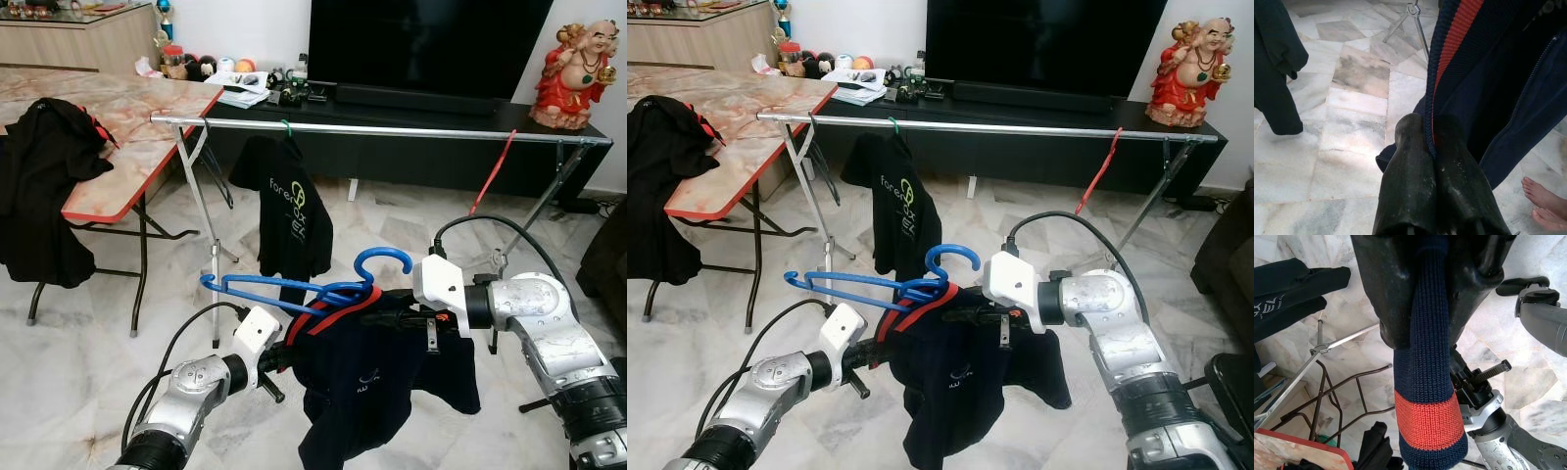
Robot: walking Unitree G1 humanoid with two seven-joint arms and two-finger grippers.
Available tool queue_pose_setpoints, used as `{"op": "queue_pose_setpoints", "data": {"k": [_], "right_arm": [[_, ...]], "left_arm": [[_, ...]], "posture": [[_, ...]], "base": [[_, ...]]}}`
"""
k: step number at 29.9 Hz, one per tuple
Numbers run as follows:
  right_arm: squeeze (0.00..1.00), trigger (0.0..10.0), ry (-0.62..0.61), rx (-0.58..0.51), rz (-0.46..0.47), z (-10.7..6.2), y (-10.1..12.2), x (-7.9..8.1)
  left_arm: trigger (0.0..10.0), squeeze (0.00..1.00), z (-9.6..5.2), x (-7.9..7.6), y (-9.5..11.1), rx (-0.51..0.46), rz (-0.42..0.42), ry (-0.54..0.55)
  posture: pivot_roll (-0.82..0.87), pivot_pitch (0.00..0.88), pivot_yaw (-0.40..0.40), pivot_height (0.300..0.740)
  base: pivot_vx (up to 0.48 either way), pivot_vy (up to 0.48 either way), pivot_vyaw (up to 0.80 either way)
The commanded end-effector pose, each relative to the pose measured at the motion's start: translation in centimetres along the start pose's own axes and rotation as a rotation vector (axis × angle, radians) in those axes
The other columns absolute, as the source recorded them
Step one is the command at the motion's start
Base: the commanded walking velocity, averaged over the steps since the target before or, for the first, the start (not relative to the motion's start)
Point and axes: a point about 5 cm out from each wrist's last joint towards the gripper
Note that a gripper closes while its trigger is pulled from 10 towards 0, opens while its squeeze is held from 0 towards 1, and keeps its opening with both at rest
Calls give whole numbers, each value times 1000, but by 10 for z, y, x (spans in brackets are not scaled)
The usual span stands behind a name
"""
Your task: Hang hanger
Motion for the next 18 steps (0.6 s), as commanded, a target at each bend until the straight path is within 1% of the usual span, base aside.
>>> {"op": "queue_pose_setpoints", "data": {"k": [1, 4, 5, 6, 8, 9, 12, 15, 18], "right_arm": [[0, 0, -7, -14, -32, 0, 6, -2], [0, 0, -7, -15, -31, 0, 5, -2], [0, 0, -7, 15, -13, -2, -3, -1], [0, 0, 1, 64, 15, -8, -16, 2], [0, 0, 16, 91, 31, -15, -22, 4], [0, 0, 16, 91, 31, -15, -22, 4], [0, 0, -15, 105, 68, -24, -29, 2], [0, 0, -6, 122, 101, -30, -38, 6], [0, 0, -6, 98, 147, -36, -43, 8]], "left_arm": [[0, 0, -1, -1, -1, 8, 8, -7], [0, 0, -1, -3, -2, 15, 9, -22], [0, 0, -5, 0, -7, 41, 8, -8], [0, 0, -12, 5, -14, 73, 5, 17], [0, 0, -15, 7, -16, 82, 5, 30], [0, 0, -15, 7, -16, 82, 5, 30], [0, 0, -17, 8, -18, 90, 3, 38], [0, 0, -18, 8, -19, 92, 0, 41], [0, 0, -18, 8, -20, 99, 0, 41]], "posture": [[28, 0, -70, 740], [28, 0, -70, 740], [30, 0, -77, 740], [31, 0, -76, 740], [31, 0, -76, 740], [31, 0, -76, 740], [28, 0, -77, 740], [28, 0, -76, 740], [30, 0, -75, 740]], "base": [[0, 0, 0], [0, 0, 0], [0, 0, 0], [0, 0, 0], [0, 0, 0], [0, 0, 0], [0, 0, 0], [0, 0, 0], [0, 0, 0]]}}
Point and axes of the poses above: a point about 5 cm out from each wrist's last joint towards the gripper, its own z axis pointing out of the wrist towards the gripper, its own y axis along the axis of the wrist's last joint, x = y × z, and after that the axes turned 1 degree about z, right-handed
